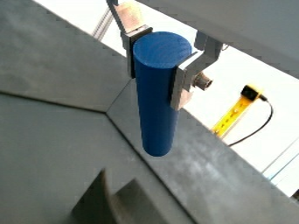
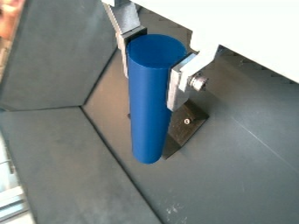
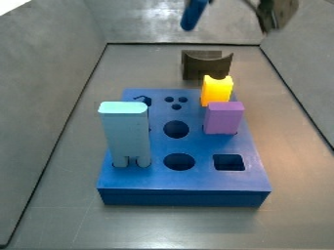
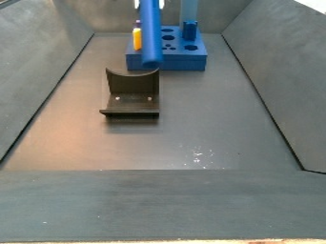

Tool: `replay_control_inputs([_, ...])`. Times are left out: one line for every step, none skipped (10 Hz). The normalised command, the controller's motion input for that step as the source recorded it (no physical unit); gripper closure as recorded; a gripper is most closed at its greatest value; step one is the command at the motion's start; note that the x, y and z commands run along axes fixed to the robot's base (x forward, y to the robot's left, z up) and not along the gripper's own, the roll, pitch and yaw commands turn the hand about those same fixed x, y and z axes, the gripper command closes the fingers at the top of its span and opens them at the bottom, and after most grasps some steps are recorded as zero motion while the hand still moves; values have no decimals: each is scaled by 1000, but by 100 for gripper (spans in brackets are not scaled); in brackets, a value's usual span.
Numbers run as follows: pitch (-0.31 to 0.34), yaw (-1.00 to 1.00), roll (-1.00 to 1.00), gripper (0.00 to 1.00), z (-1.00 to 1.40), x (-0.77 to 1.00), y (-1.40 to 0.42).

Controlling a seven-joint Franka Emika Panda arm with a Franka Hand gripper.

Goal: Pick up the round object. Move up. Place the round object on the fixture. Regrasp the round object. Move to above the board. Insert the round object.
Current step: Move to above the board.

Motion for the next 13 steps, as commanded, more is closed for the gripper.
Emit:
replay_control_inputs([-69, -181, -122, 100, 1000, -353, -55])
replay_control_inputs([-16, -179, -124, 100, 1000, -331, -44])
replay_control_inputs([10, -169, -124, 100, 1000, -319, -37])
replay_control_inputs([61, -126, -107, 100, 966, -270, -26])
replay_control_inputs([81, -106, -97, 100, 837, -218, -18])
replay_control_inputs([117, -63, -76, 100, 584, -122, -13])
replay_control_inputs([144, -37, -59, 100, 393, -76, -12])
replay_control_inputs([162, -9, -45, 100, 199, -42, -12])
replay_control_inputs([82, -142, -1000, 100, 142, -223, -1000])
replay_control_inputs([77, -133, -1000, 100, 154, -218, -1000])
replay_control_inputs([80, -125, -1000, 100, 166, -232, -1000])
replay_control_inputs([86, -114, -1000, 100, 152, -227, -1000])
replay_control_inputs([93, -114, -1000, 100, 159, -230, -1000])
